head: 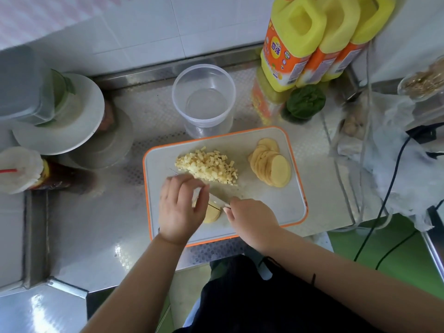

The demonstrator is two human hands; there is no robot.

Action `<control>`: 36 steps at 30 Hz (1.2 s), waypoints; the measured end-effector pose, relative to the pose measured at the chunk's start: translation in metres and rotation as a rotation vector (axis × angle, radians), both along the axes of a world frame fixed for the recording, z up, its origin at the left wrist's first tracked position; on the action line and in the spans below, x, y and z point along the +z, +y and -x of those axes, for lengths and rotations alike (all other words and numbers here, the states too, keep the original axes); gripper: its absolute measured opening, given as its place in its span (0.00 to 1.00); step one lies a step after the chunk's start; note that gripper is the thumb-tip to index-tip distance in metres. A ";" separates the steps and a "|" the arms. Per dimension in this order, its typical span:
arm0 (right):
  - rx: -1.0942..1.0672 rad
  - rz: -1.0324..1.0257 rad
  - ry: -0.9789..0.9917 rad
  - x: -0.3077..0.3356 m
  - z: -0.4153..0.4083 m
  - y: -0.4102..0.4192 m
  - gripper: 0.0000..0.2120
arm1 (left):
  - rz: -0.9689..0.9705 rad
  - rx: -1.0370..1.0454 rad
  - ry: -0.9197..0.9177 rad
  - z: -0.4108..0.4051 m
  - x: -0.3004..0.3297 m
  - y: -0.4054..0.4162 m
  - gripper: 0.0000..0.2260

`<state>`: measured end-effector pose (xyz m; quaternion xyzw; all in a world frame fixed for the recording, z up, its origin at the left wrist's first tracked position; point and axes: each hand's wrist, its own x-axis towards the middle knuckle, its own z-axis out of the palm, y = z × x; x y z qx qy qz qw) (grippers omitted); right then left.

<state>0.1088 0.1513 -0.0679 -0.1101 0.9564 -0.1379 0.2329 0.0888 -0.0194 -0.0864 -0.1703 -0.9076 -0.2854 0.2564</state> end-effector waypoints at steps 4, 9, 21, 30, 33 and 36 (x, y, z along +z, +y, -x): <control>-0.040 0.038 -0.069 -0.008 -0.007 -0.003 0.11 | 0.100 -0.039 -0.257 -0.045 -0.051 -0.007 0.06; 0.024 -0.052 -0.065 -0.018 -0.016 -0.010 0.01 | 0.152 -0.014 -0.366 -0.053 -0.074 -0.012 0.05; 0.081 -0.144 -0.140 -0.010 -0.011 -0.018 0.12 | 0.056 -0.001 -0.409 -0.054 -0.079 -0.012 0.08; 0.042 -0.118 -0.134 -0.036 -0.017 -0.015 0.06 | -0.040 0.033 -0.344 -0.052 -0.058 -0.015 0.09; 0.040 -0.134 -0.114 -0.036 -0.016 -0.016 0.06 | 0.148 0.018 -0.345 -0.014 -0.018 -0.006 0.13; 0.008 -0.127 -0.143 -0.034 -0.018 -0.016 0.06 | 0.628 -0.118 -0.701 0.021 0.001 0.012 0.26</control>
